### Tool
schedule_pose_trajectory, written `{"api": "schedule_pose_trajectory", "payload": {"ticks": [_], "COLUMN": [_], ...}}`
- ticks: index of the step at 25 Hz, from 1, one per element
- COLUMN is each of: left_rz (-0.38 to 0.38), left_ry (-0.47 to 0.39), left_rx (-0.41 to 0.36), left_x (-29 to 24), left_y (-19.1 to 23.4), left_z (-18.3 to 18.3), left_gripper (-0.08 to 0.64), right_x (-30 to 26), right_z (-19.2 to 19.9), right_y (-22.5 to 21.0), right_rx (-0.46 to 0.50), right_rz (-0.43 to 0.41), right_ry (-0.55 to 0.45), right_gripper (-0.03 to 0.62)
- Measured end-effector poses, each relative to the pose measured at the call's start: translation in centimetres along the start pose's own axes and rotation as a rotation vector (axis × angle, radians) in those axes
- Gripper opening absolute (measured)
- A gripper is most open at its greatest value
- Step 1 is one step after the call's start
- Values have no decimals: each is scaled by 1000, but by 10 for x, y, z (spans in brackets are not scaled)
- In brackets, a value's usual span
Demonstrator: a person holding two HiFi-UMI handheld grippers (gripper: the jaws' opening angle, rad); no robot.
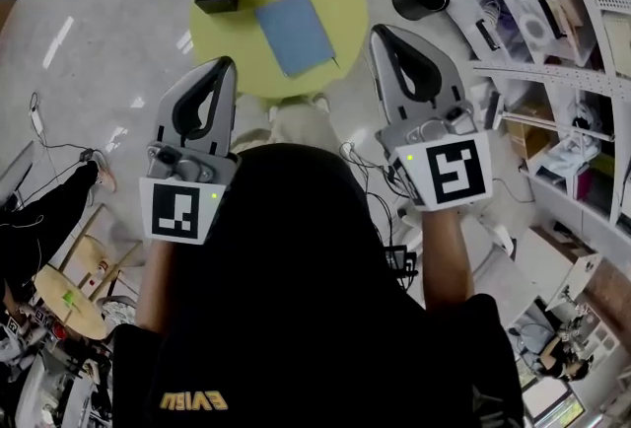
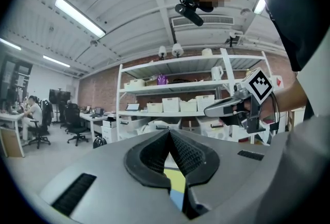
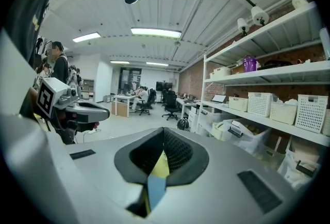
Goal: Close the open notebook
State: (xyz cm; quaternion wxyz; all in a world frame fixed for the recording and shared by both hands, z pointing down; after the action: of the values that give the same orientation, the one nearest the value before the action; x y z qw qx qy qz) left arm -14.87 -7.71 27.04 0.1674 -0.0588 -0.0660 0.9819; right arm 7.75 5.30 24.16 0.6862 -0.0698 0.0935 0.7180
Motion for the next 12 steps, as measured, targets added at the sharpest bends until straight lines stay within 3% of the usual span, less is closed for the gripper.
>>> {"api": "schedule_pose_trajectory", "payload": {"ticks": [12], "left_rz": [-28], "left_ry": [-25], "left_rx": [-14], "left_x": [8], "left_y": [-4], "left_z": [-2], "left_gripper": [17], "right_x": [-2], "right_z": [-14], "right_y": [10], "right_rx": [7], "right_rz": [-28], "right_ry": [-50], "right_gripper": [2]}}
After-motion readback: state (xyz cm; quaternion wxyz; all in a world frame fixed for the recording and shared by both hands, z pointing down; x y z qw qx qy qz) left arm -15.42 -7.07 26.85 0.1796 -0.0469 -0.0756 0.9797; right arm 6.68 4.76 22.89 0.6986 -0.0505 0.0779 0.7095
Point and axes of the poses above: the fingertips, and each gripper's own axes: x backward along the fingers, y to its left, z out of its underside, the point moved 10 cm from there along x, backward along the fingers, and after that the axes turned 6 degrees about -x, right-handed, at the moved point
